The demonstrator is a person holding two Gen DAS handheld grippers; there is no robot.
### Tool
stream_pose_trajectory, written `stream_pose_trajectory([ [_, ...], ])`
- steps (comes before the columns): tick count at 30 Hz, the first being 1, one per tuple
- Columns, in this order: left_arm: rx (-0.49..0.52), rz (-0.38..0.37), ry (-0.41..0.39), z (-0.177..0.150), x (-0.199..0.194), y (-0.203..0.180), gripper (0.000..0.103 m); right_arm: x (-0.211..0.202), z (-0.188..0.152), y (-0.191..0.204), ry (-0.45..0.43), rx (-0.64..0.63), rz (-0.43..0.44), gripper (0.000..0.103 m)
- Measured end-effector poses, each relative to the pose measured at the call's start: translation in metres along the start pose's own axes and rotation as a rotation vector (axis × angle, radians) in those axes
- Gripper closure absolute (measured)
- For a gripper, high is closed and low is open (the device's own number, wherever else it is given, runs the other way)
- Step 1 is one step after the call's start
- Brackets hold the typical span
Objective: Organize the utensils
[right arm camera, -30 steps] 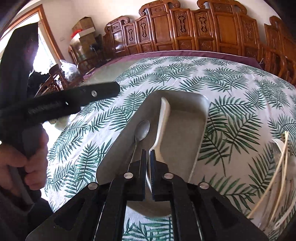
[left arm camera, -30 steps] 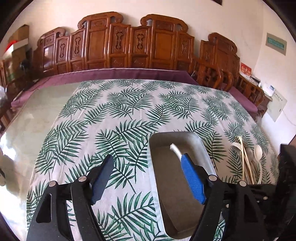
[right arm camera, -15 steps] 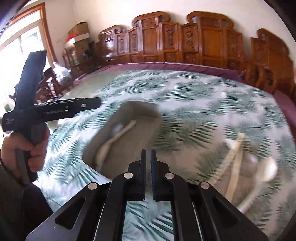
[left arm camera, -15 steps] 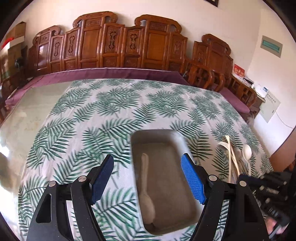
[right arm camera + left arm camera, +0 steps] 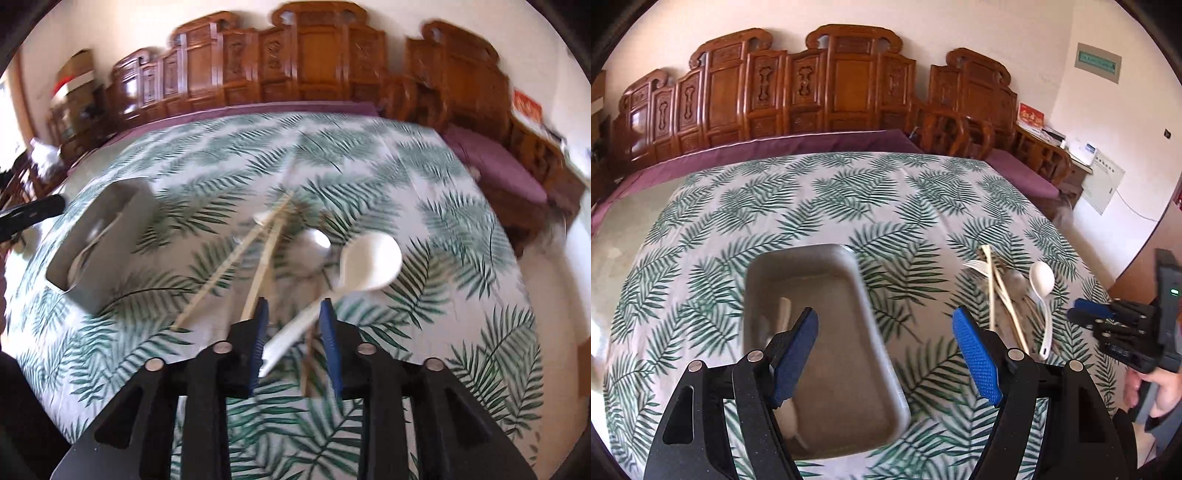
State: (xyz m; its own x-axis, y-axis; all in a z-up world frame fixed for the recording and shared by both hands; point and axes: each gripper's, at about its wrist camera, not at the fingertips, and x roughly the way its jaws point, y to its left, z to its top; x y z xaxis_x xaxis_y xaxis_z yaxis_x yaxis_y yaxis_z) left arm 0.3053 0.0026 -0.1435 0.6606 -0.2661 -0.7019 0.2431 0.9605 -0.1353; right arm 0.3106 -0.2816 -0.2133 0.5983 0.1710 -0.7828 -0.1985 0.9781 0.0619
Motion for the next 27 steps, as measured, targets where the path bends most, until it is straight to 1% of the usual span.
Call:
stream_pose_trajectory([
  [5,0.026,-0.011,0.009,-0.001,0.006,-0.027,0.031,0.035,-0.005,-0.016,0.057,0.061,-0.033,0.07],
  [6,0.025,-0.021,0.011,-0.001,0.008,-0.032,0.031,0.038,-0.003,-0.017,0.054,0.075,-0.023,0.067],
  [8,0.027,-0.035,0.016,-0.002,0.011,-0.04,0.031,0.046,0.001,-0.02,0.05,0.11,-0.004,0.066],
  [12,0.049,-0.037,0.036,-0.008,0.022,-0.055,0.031,0.055,0.009,-0.022,0.069,0.154,0.015,0.066],
  [14,0.047,-0.04,0.049,-0.01,0.026,-0.058,0.031,0.063,0.009,-0.022,0.099,0.169,-0.006,0.066],
  [16,0.036,-0.048,0.058,-0.012,0.03,-0.059,0.031,0.066,0.008,-0.024,0.109,0.188,0.004,0.066],
  [17,0.03,-0.052,0.061,-0.013,0.032,-0.059,0.031,0.065,0.008,-0.025,0.107,0.194,0.006,0.068],
  [19,0.028,-0.056,0.067,-0.014,0.036,-0.061,0.031,0.064,0.007,-0.027,0.109,0.199,0.009,0.077],
  [20,0.033,-0.052,0.069,-0.014,0.038,-0.062,0.031,0.062,0.007,-0.029,0.108,0.202,0.006,0.087],
  [21,0.041,-0.049,0.069,-0.016,0.041,-0.064,0.031,0.061,0.007,-0.031,0.107,0.204,0.005,0.093],
  [23,0.053,-0.048,0.077,-0.019,0.046,-0.069,0.031,0.055,0.008,-0.036,0.099,0.209,0.017,0.095],
  [27,0.065,-0.07,0.095,-0.025,0.056,-0.078,0.031,0.041,0.01,-0.042,0.076,0.207,0.026,0.098],
])
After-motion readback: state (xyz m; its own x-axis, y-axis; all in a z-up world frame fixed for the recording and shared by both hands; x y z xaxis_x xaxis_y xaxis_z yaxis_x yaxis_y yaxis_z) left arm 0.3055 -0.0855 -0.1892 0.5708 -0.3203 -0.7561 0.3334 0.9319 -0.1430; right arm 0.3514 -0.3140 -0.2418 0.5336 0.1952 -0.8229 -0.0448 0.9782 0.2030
